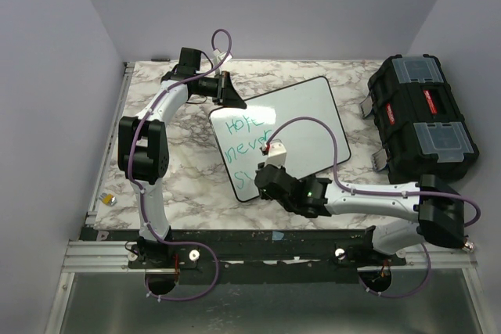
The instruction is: Write a sentence on the whiteboard
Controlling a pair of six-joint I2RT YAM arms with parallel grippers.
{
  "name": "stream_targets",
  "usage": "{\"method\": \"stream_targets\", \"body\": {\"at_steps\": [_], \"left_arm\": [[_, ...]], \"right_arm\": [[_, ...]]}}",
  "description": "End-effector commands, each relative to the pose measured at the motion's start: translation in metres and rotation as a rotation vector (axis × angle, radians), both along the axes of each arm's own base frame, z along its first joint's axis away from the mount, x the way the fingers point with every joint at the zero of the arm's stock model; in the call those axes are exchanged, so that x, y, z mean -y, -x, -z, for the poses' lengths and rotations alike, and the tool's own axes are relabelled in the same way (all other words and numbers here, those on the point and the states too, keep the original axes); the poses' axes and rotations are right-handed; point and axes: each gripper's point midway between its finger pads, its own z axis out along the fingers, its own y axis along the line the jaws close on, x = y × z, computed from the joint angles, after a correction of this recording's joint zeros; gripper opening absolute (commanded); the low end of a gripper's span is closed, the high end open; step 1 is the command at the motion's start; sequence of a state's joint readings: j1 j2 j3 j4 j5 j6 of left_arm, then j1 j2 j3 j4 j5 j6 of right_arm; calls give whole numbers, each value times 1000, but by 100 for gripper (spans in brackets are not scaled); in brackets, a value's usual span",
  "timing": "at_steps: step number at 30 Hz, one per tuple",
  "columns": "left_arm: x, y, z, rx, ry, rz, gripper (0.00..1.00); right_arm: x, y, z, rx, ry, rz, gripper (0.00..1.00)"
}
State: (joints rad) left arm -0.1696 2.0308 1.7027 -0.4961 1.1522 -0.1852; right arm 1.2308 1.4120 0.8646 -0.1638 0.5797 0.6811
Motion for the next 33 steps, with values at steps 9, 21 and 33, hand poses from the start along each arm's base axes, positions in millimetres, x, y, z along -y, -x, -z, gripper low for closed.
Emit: {"method": "stream_targets", "body": {"at_steps": [9,21,33], "left_arm": [[-15,-28,-14,196,-70,-89,0],[-15,-28,-15,197,-68,-87,0],[-15,-28,-16,202,-67,-88,0]], "right_arm": [[18,-16,-2,71,92,109,1],[4,-31,-19,143,116,111,1],[13,-6,-2,50,86,11,1]]}}
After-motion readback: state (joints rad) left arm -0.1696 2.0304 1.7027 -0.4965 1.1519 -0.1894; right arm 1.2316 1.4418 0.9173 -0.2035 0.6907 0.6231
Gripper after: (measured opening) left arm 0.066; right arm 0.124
